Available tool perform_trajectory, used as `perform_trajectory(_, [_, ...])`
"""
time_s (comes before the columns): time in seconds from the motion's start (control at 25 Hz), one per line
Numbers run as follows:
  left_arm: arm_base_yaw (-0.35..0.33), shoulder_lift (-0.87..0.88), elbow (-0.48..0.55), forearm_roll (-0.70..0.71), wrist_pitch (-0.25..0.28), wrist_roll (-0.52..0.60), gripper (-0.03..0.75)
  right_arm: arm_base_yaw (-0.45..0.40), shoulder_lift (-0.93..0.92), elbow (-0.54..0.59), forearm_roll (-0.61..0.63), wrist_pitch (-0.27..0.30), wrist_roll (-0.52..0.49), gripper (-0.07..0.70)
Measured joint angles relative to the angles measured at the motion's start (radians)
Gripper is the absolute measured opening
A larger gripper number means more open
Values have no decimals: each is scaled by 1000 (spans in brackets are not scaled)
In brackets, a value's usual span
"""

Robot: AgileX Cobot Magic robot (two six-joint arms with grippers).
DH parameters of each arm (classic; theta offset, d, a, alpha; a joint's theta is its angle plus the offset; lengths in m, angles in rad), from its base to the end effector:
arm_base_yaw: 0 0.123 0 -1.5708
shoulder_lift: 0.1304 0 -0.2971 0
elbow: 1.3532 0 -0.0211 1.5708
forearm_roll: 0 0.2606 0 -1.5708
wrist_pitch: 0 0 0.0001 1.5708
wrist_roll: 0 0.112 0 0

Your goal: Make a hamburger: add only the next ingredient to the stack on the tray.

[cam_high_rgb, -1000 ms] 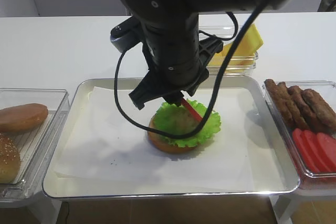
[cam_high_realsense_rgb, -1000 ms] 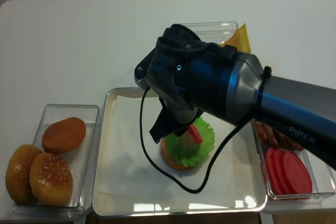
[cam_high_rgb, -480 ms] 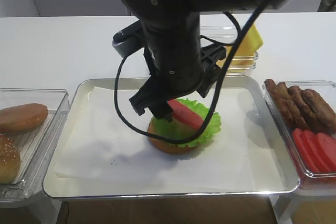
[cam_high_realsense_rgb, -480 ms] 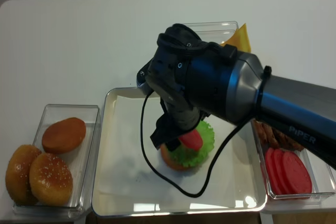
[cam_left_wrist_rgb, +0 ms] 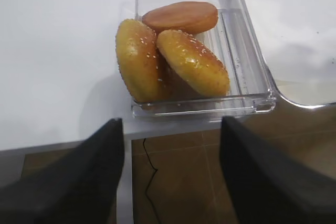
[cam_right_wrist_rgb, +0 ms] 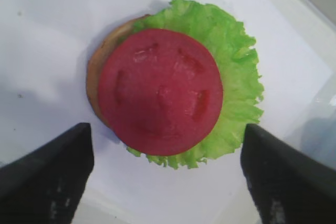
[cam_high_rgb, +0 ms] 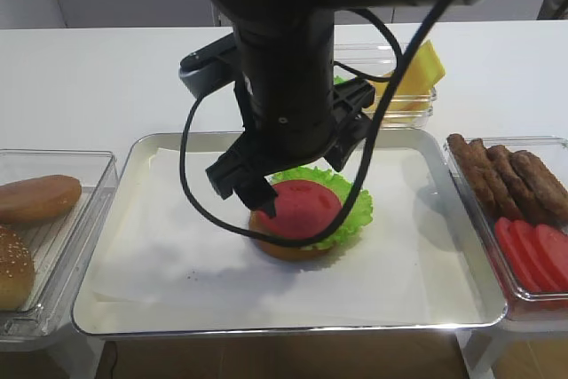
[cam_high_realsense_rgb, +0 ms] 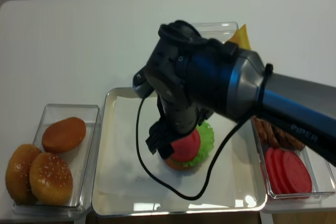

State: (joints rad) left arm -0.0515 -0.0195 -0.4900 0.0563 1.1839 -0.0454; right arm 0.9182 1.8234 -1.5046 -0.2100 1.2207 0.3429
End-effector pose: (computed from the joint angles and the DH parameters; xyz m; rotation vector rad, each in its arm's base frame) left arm 0.0018 0.0058 0.2578 -0.0006 2.1566 0.0125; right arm 0.2501 0.2911 0.2503 -0.9142 2.7779 -0.1366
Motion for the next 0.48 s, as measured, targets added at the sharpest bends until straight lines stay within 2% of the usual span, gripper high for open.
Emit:
perform_trajectory(0.12, [0, 0, 0, 0, 0, 0, 428, -21, -46, -2, 19, 0, -21, 694])
perform_trajectory(0.24, [0, 0, 0, 0, 0, 0, 428, -90, -109, -4, 70, 4, -53, 678])
perform_trajectory(0.48, [0, 0, 0, 0, 0, 0, 428, -310, -228, -4, 168, 14, -113, 565])
